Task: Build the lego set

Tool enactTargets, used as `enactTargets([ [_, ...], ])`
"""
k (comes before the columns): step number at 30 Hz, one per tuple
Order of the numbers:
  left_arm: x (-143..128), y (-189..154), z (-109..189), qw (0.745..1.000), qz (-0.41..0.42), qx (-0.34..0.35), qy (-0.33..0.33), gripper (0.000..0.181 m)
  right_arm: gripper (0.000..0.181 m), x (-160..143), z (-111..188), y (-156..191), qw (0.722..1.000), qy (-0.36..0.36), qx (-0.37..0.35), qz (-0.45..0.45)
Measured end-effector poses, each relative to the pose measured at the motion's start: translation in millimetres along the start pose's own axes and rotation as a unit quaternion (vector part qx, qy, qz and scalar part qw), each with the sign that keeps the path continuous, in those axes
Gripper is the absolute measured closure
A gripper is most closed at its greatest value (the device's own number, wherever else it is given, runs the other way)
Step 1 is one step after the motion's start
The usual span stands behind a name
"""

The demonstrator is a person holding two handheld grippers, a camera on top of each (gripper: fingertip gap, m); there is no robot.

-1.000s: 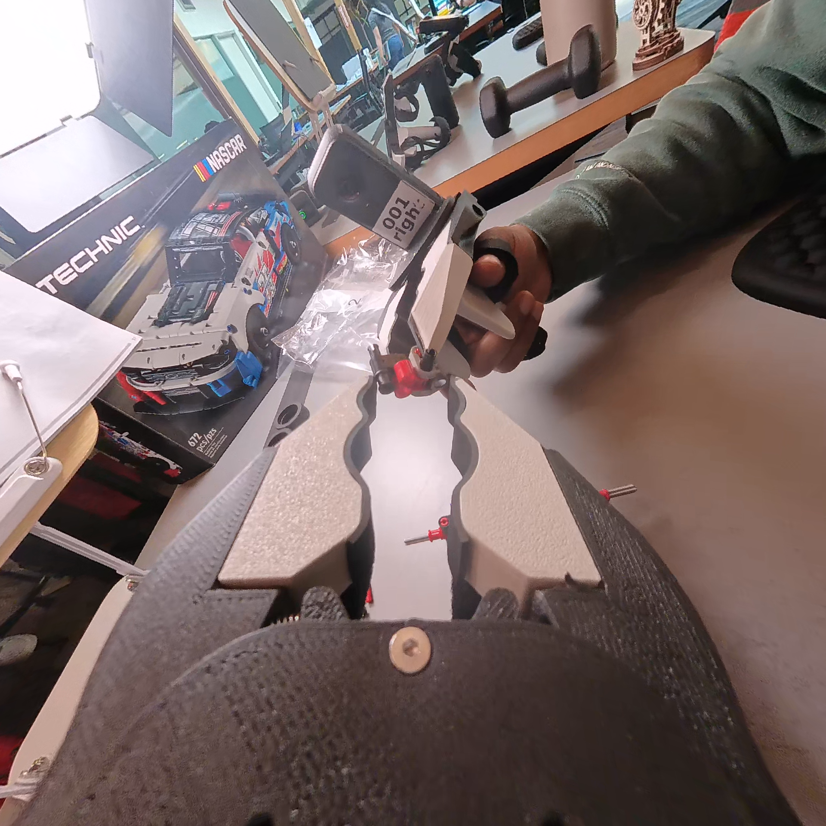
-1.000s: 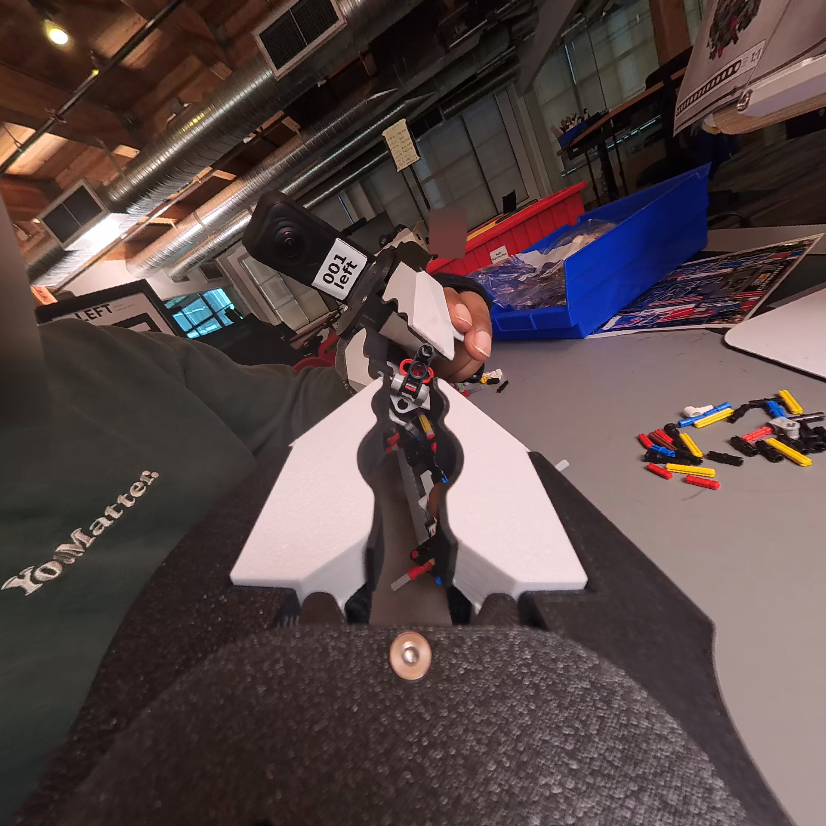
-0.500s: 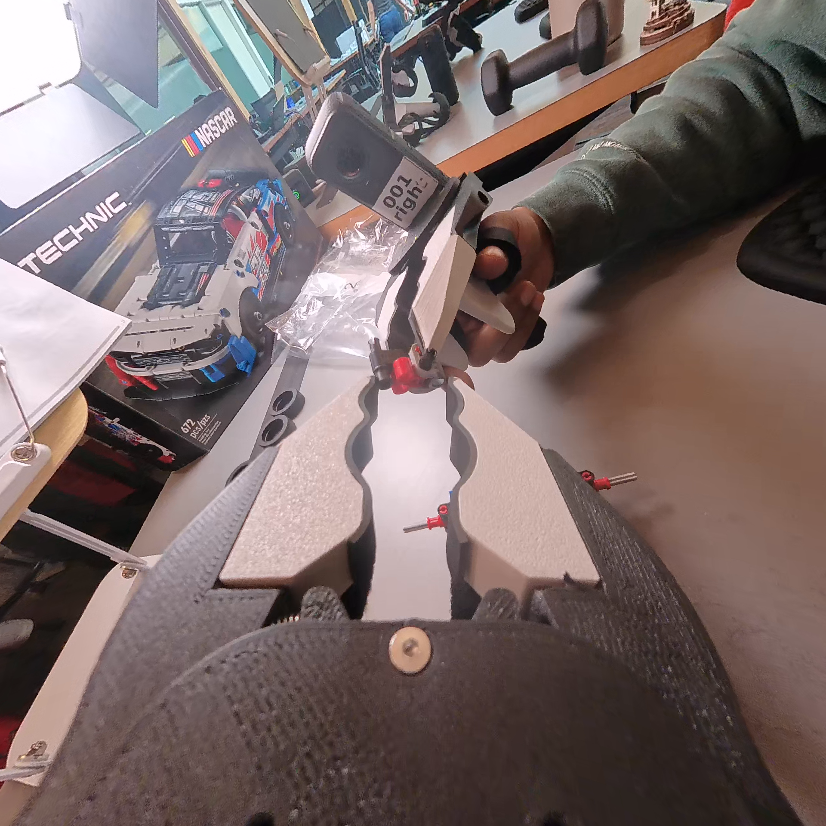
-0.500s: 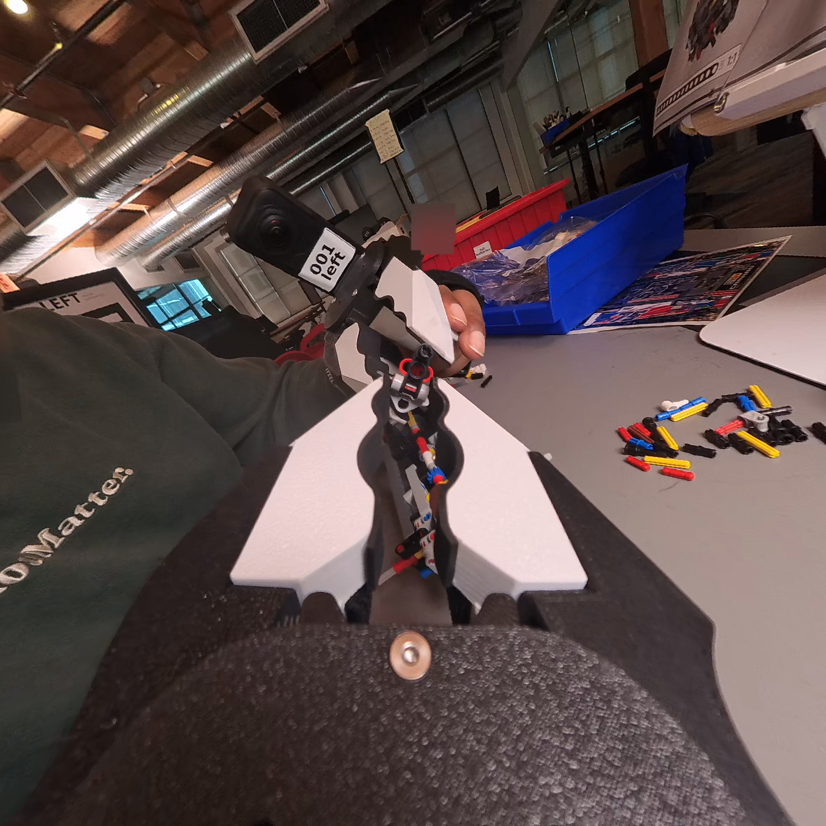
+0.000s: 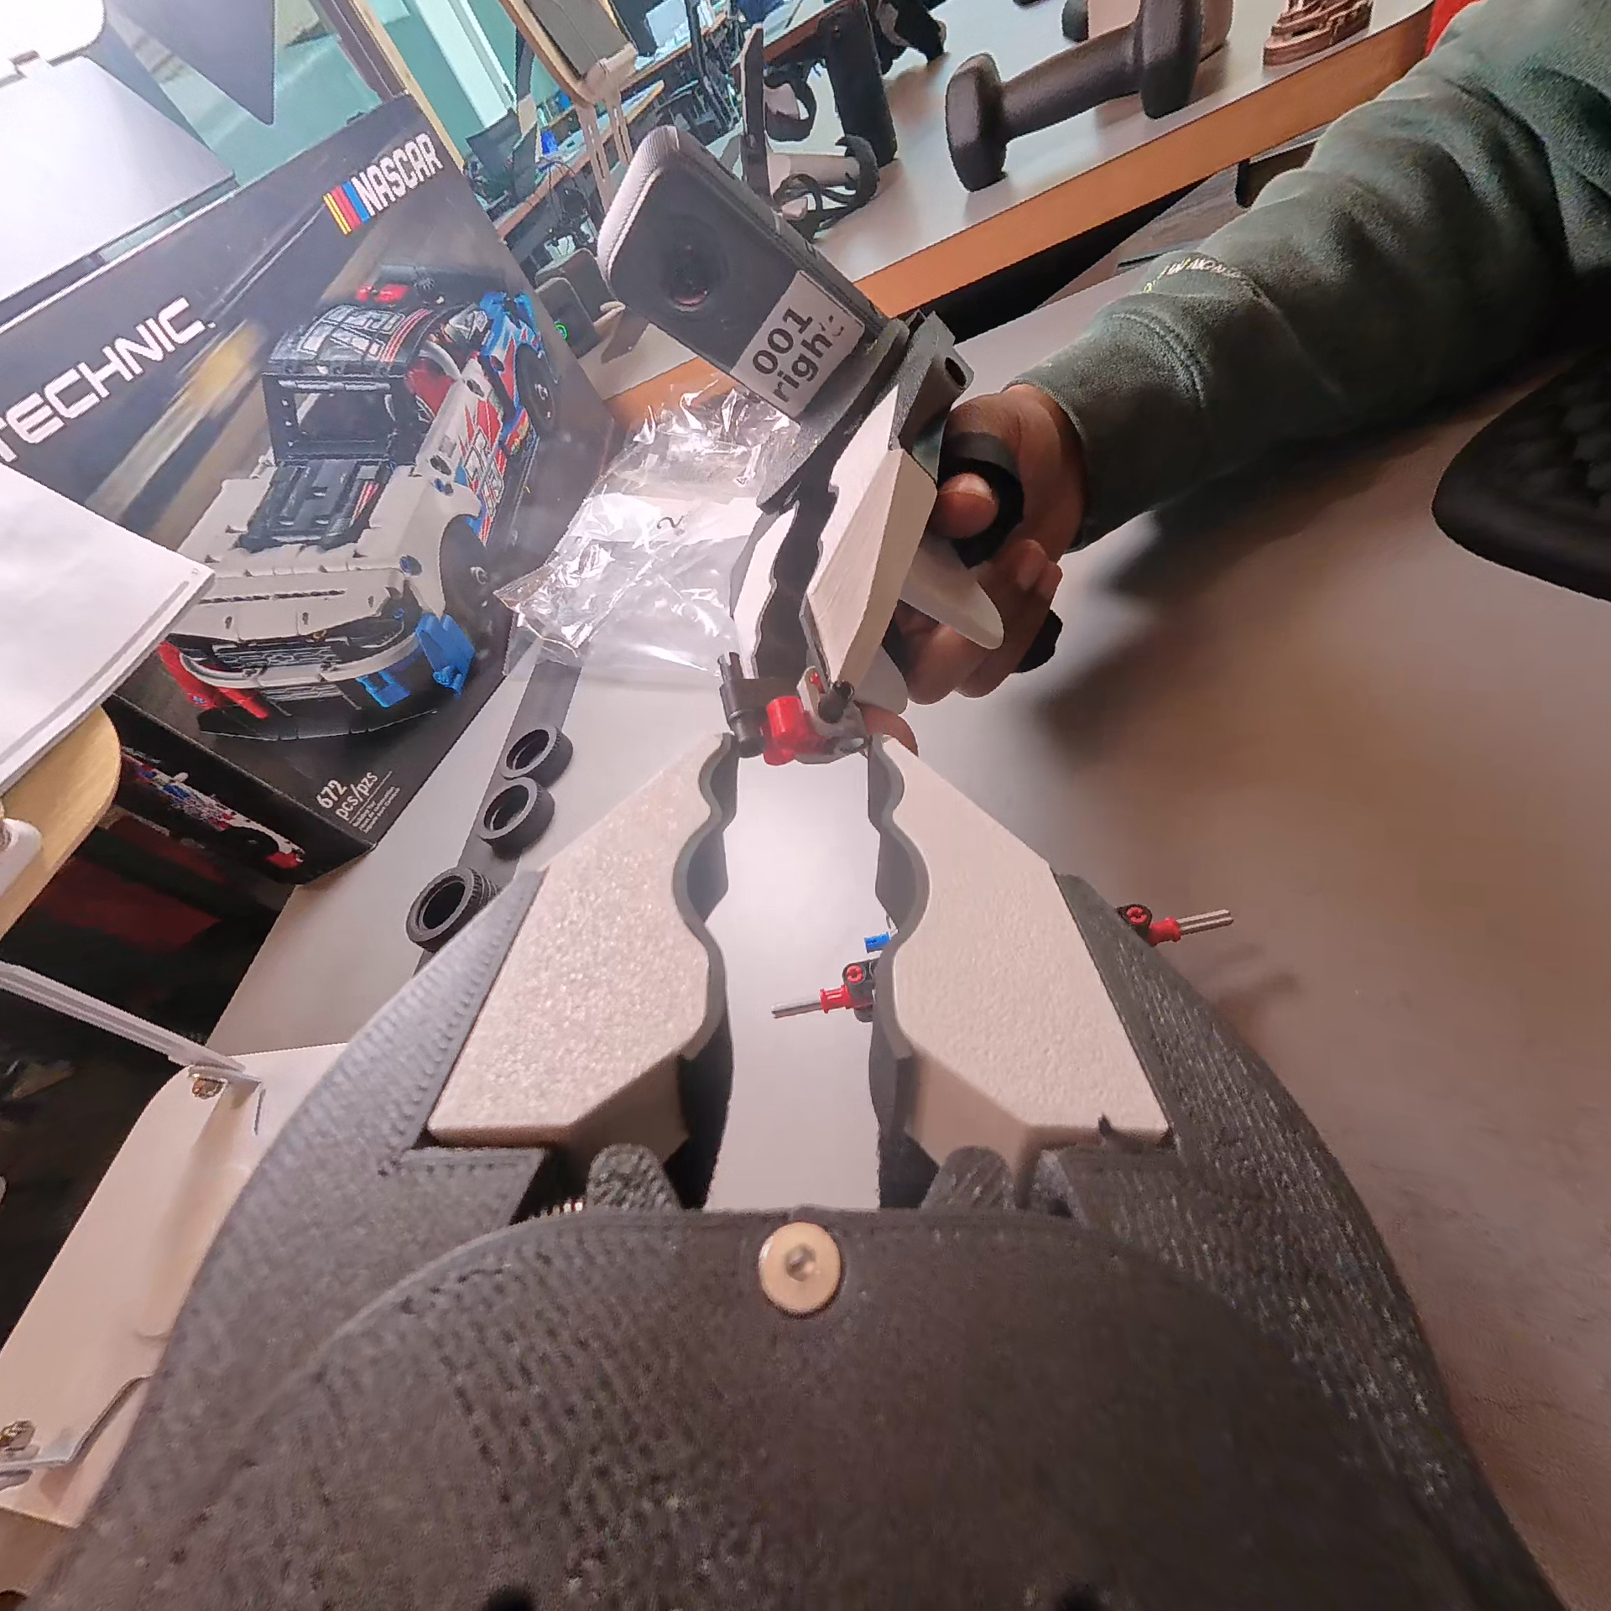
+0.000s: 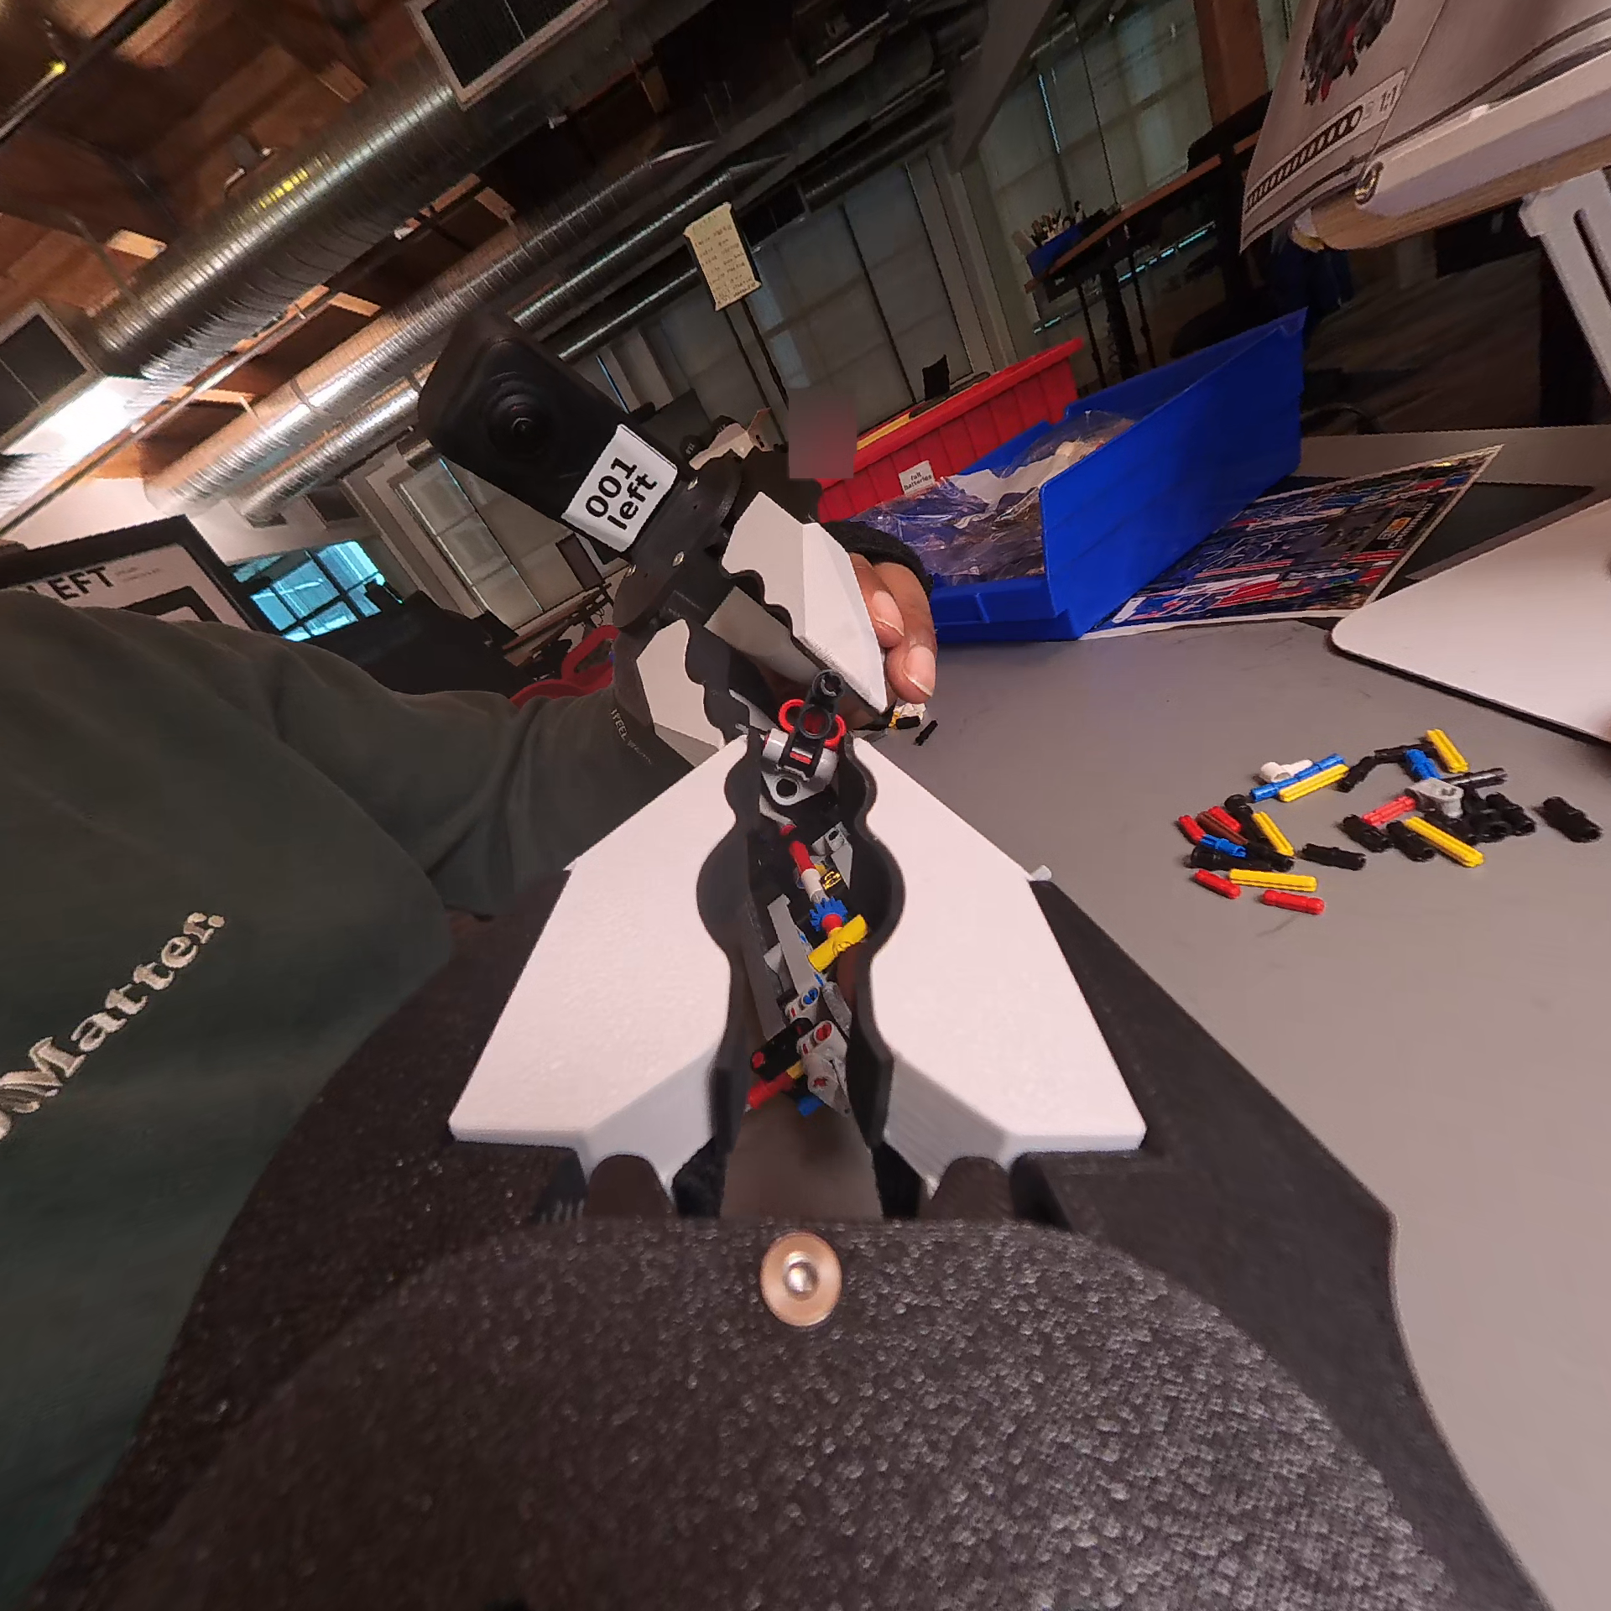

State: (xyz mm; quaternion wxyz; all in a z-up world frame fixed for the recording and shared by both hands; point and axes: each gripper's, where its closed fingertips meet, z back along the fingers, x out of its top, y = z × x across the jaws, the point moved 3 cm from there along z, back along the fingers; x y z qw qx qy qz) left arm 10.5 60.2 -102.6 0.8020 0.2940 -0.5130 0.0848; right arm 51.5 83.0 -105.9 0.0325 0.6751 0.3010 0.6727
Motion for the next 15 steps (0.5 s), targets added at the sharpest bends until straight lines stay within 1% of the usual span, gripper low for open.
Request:
enactTargets([
  [9, -1.6, -0.7, 0.2, 1.0, 0.0, -0.006, 0.004, 0.155, 0.167, -1.4, 0.3, -0.6, 1.0, 0.005, 0.0, 0.005],
  [12, -3.1, 4.8, 3.2, 1.0, -0.003, 0.01, 0.004, 0.158, 0.167, -0.2, 2.7, -1.3, 1.0, 0.003, 0.001, 0.006],
  [14, -1.7, 0.9, 5.3, 1.0, -0.001, -0.011, 0.001, 0.16, 0.167, 1.4, 3.5, 1.5, 1.0, 0.0, 0.008, 0.012],
  [15, -0.5, 0.5, 5.4, 1.0, -0.004, -0.01, 0.003, 0.161, 0.167, 2.4, 3.1, 4.3, 1.0, -0.001, 0.012, 0.019],
])
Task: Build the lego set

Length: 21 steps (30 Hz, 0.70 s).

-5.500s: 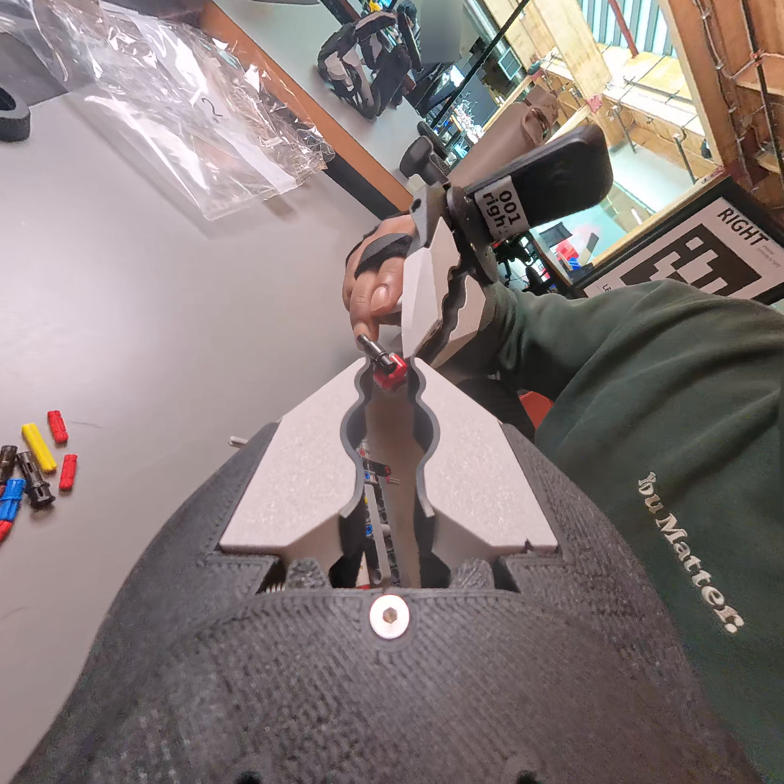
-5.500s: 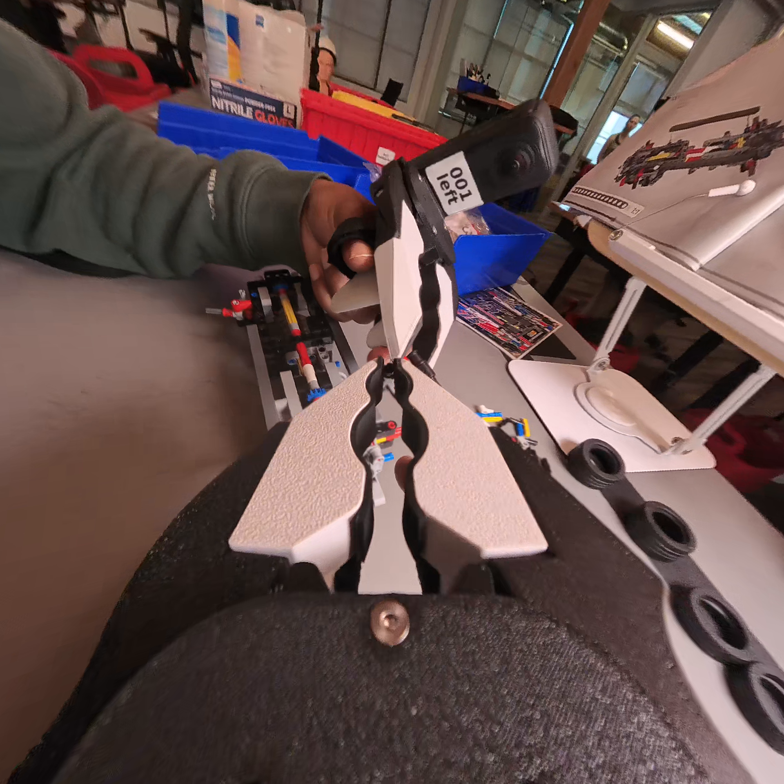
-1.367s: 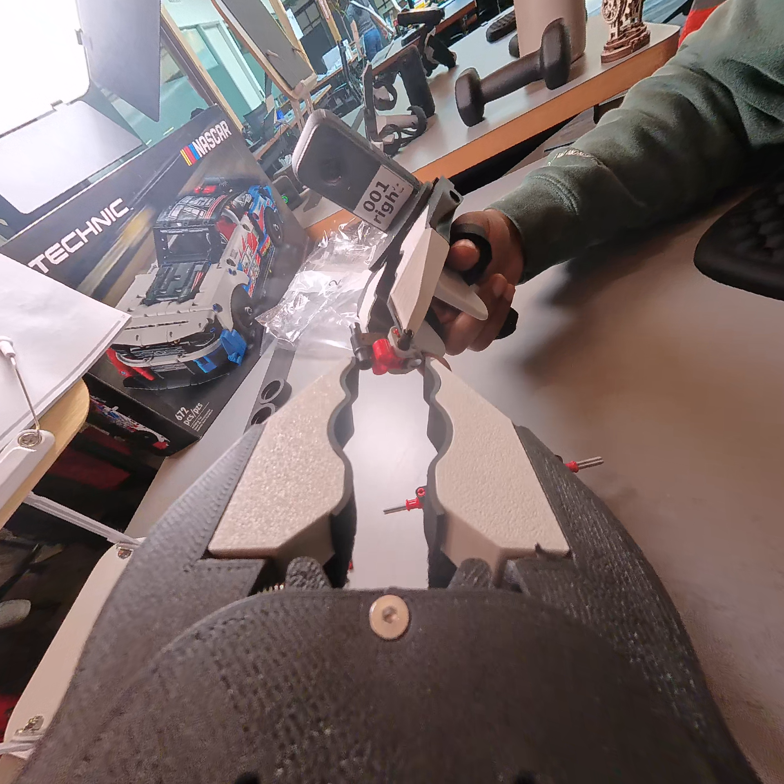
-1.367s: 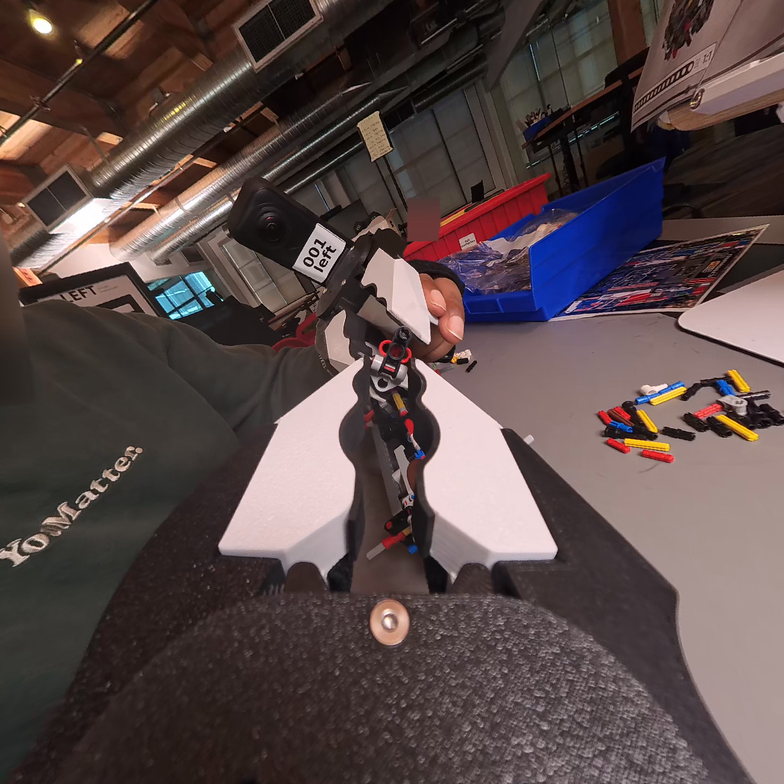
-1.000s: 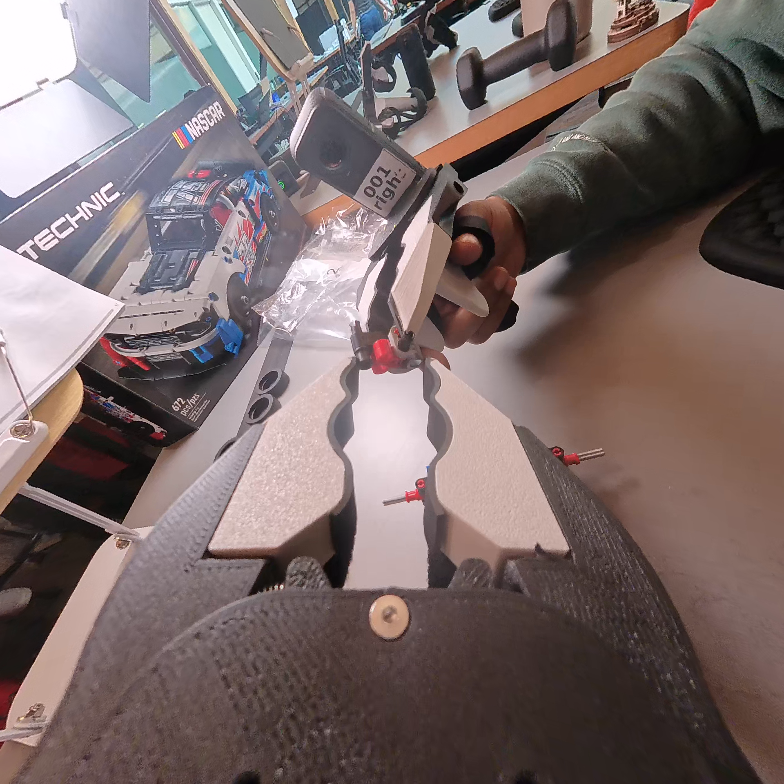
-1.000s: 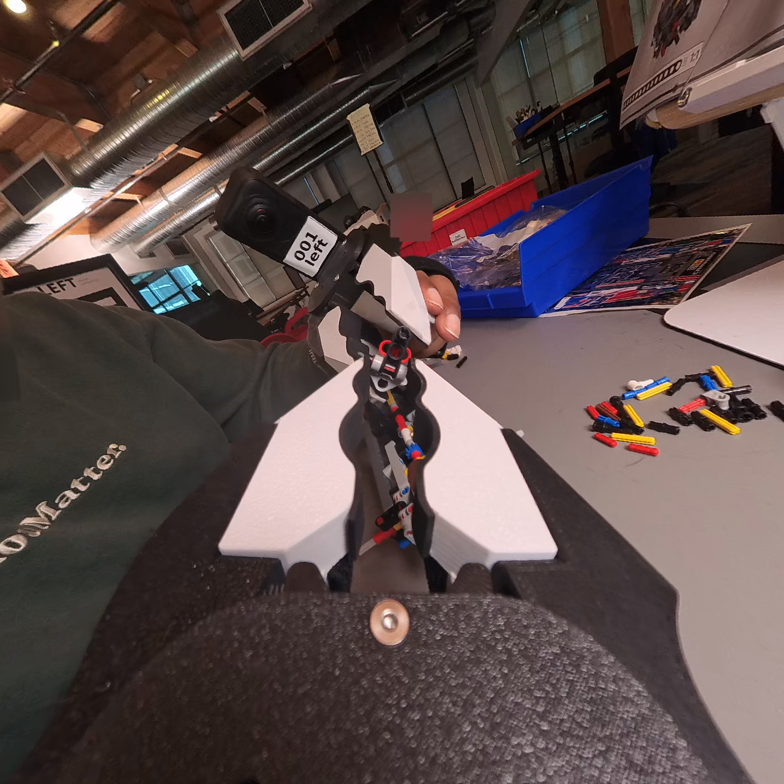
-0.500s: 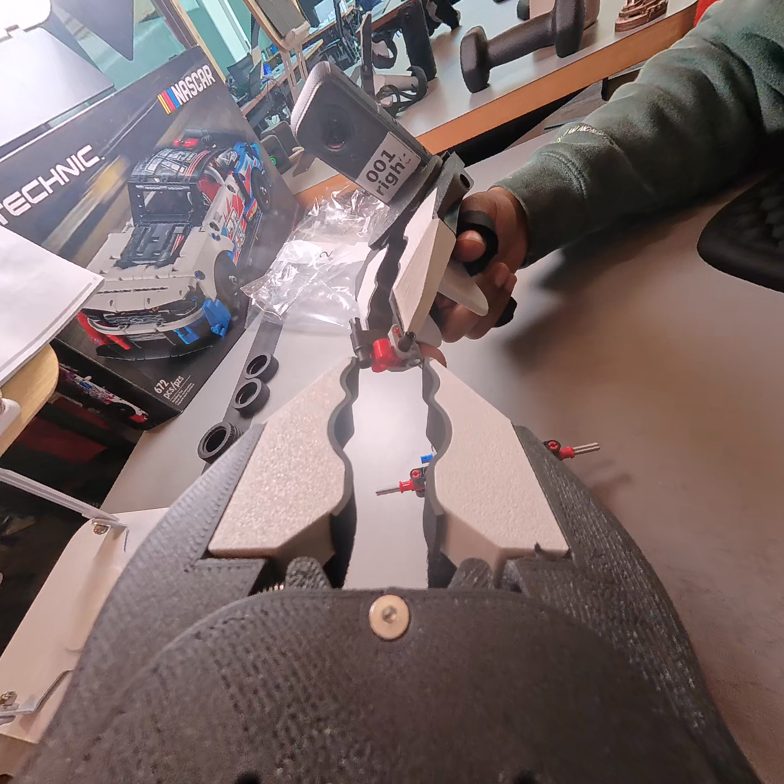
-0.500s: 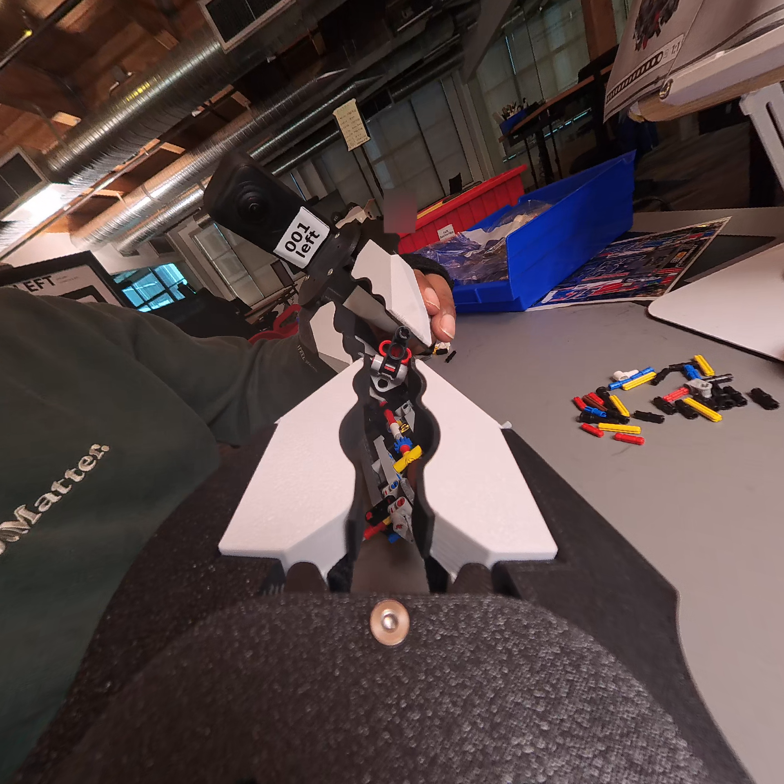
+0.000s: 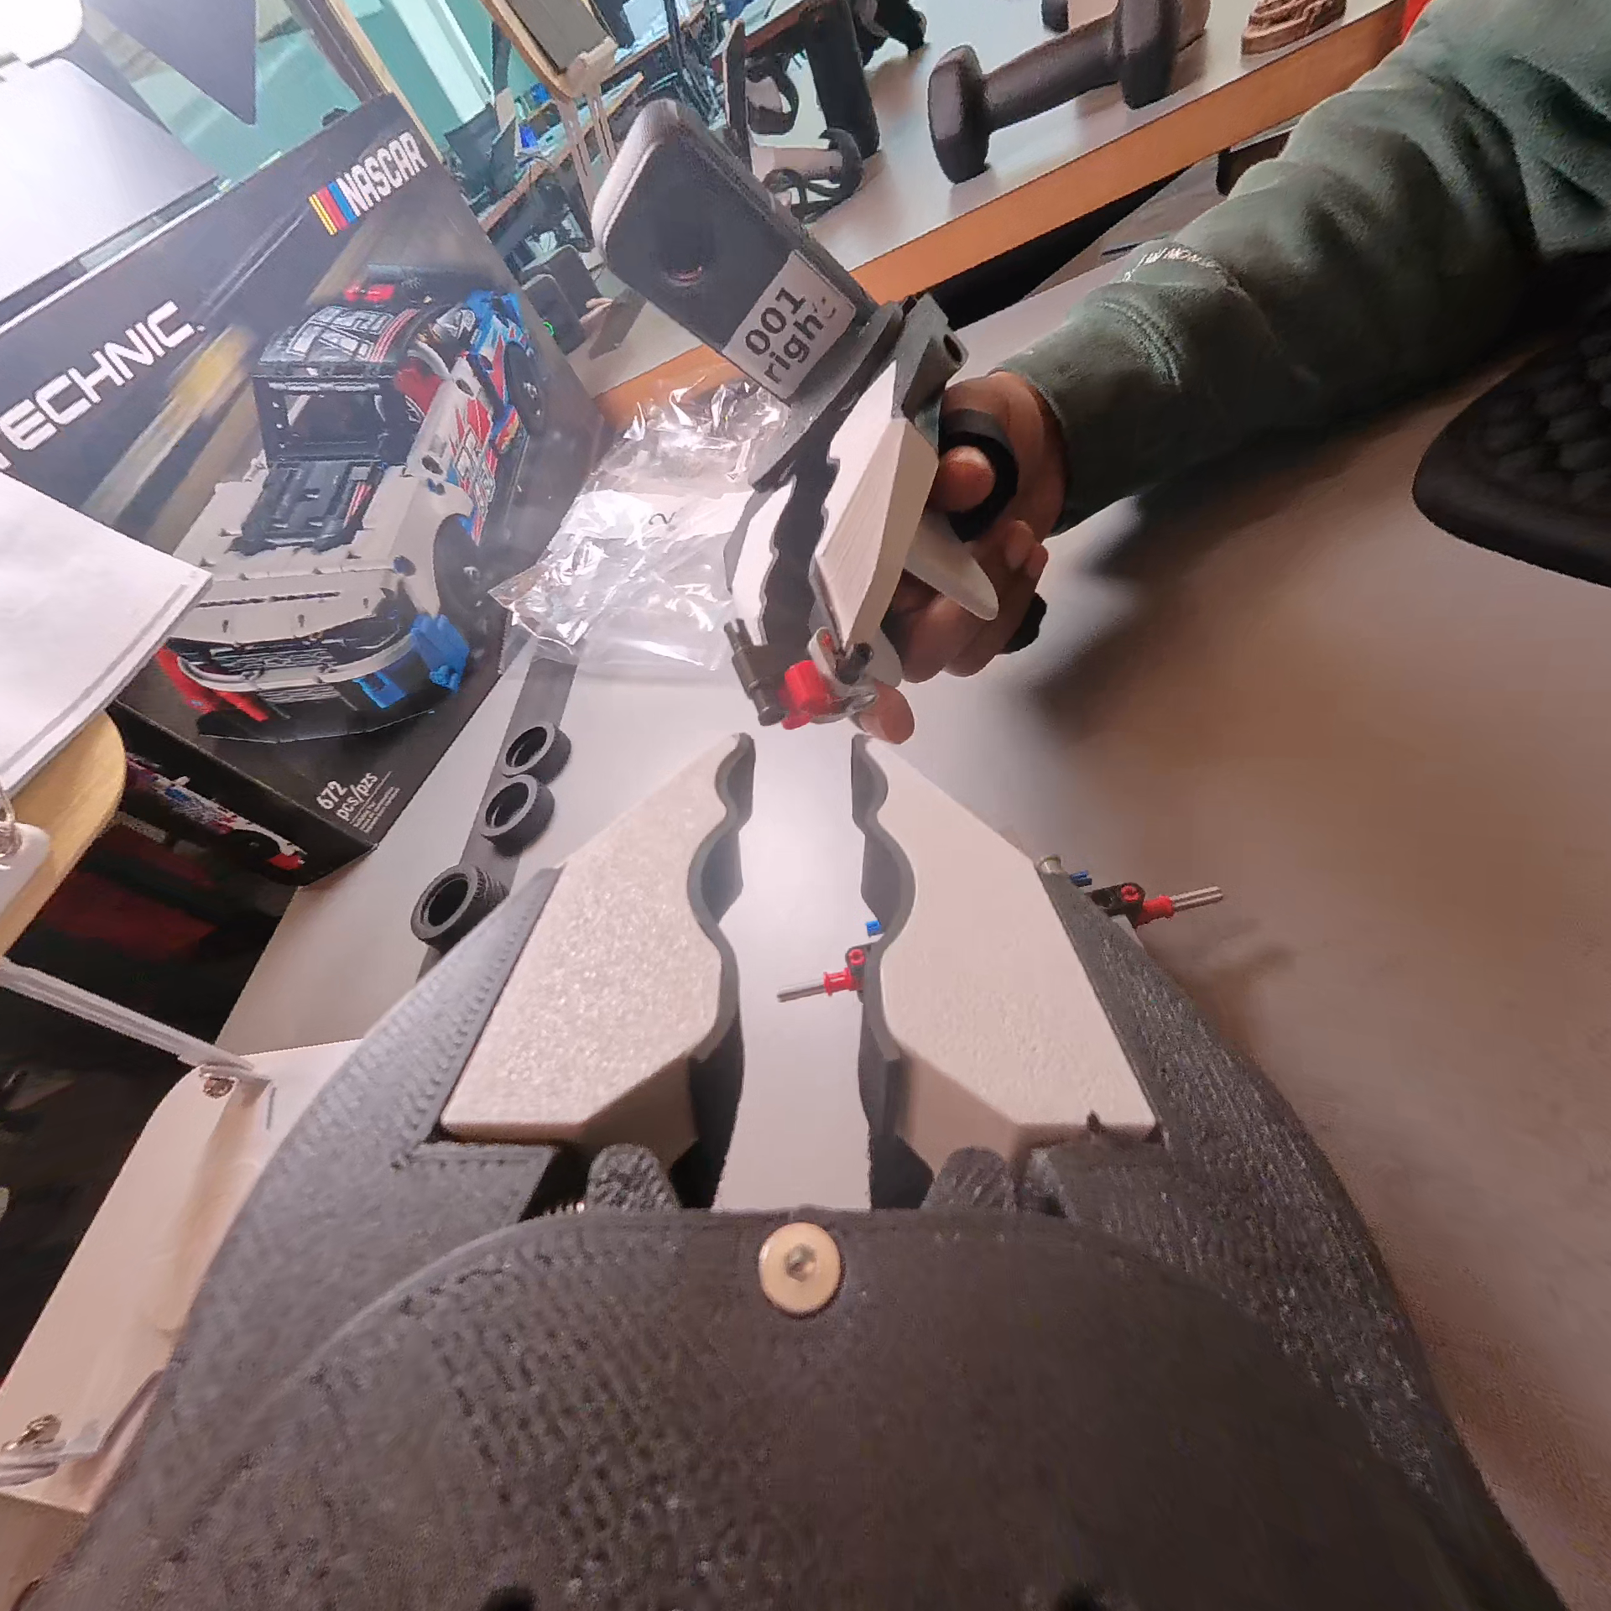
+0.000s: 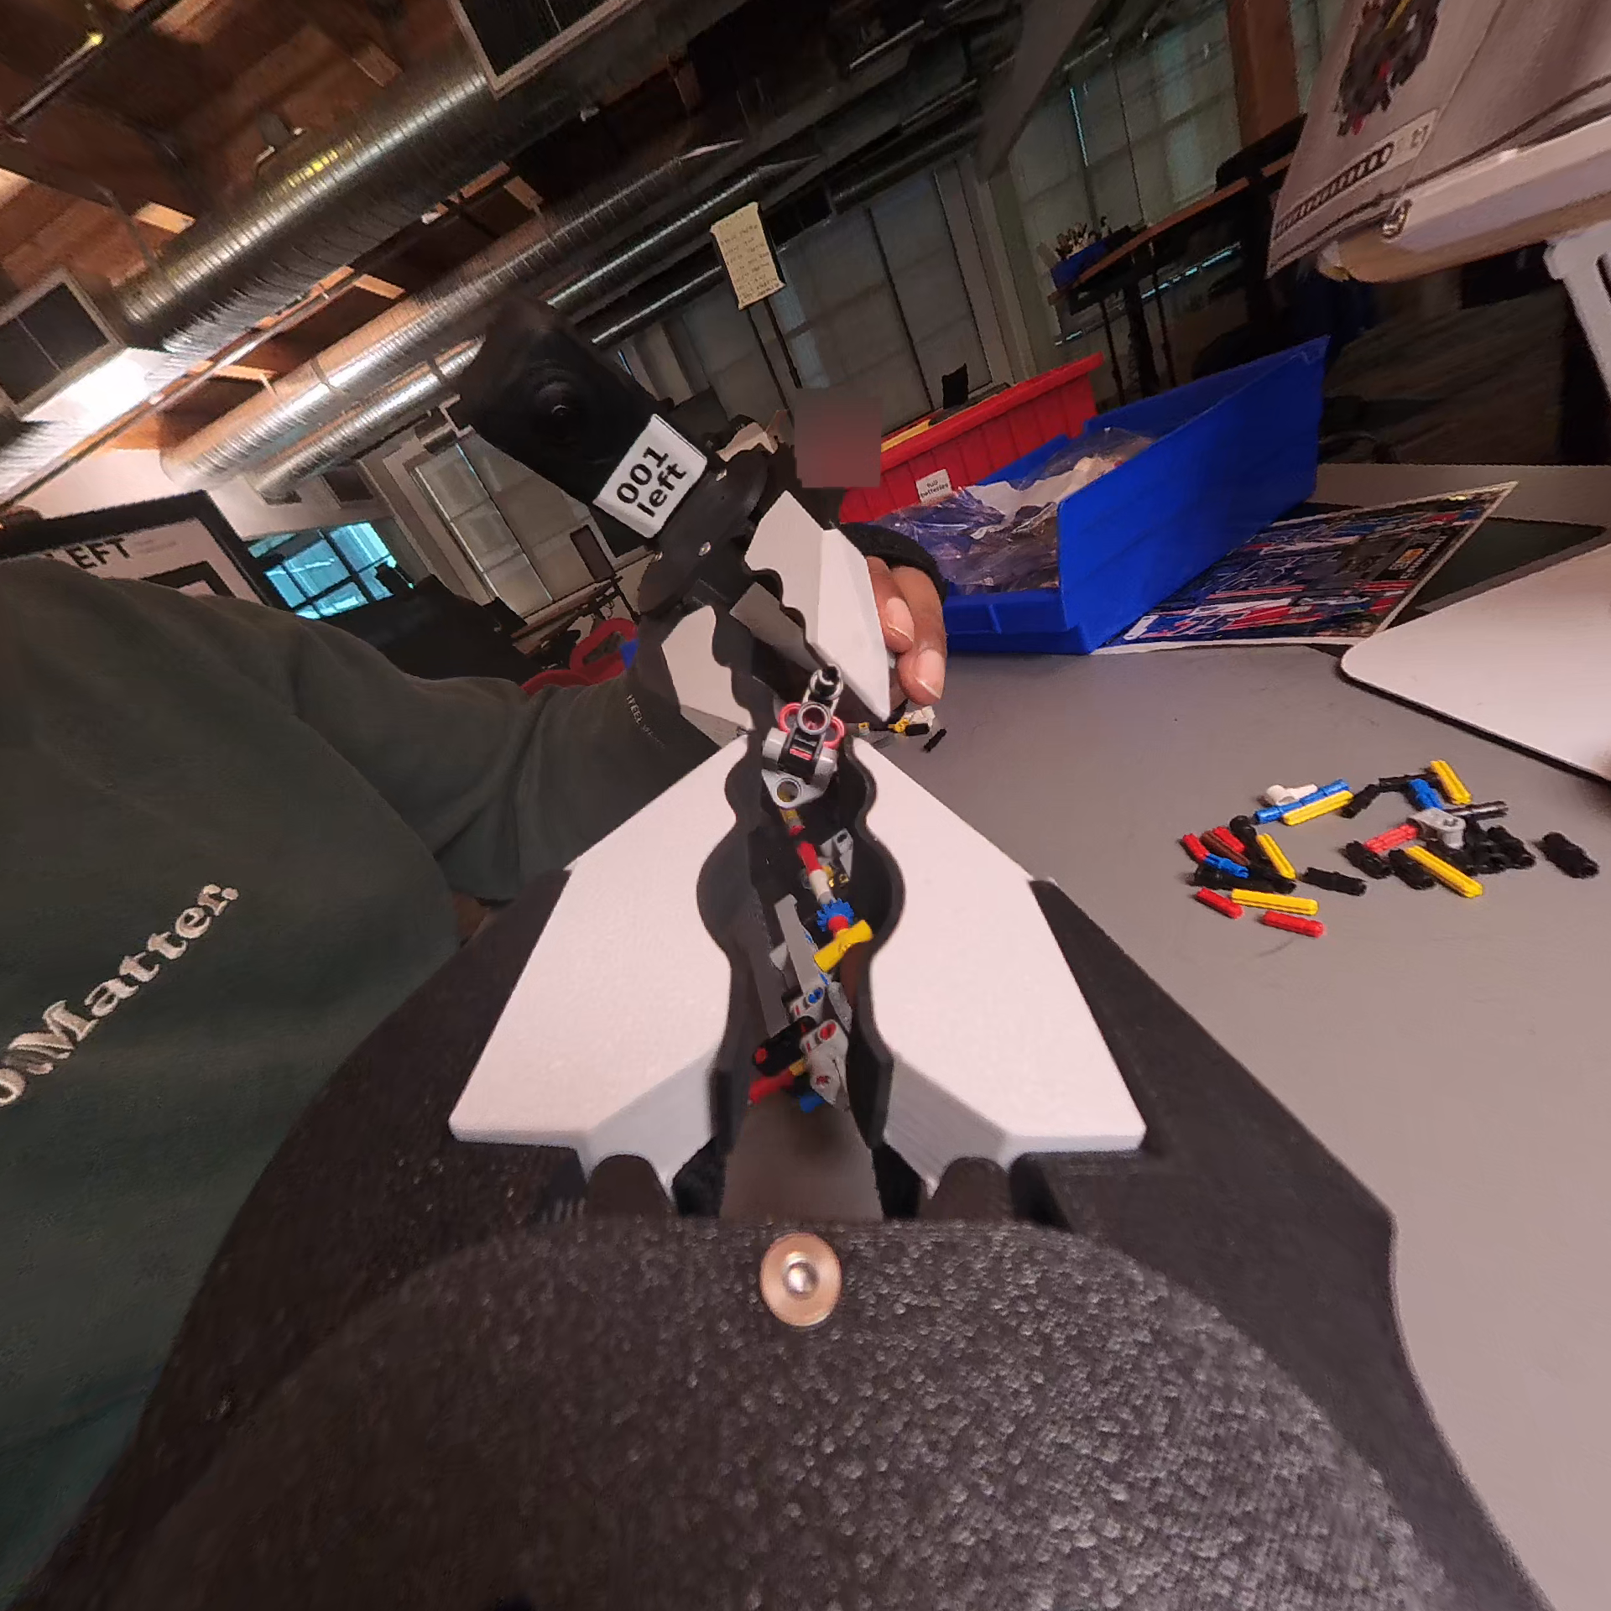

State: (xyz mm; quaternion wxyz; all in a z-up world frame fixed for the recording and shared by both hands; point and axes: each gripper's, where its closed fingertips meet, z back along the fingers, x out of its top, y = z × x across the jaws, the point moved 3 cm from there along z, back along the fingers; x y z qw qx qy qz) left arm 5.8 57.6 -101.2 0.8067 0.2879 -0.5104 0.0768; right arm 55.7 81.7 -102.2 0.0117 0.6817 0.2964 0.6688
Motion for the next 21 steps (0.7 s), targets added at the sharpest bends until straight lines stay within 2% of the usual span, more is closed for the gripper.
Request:
enactTargets([
  [11, 6, 10, 3, 0.999, 0.035, 0.023, -0.023, 0.162, 0.167, 7, 4, -2, 1.0, -0.026, 0.003, -0.017],
  [21, 11, 10, 5, 0.998, 0.046, 0.017, -0.039, 0.165, 0.168, 5, 4, 2, 0.998, -0.026, 0.031, -0.042],
])
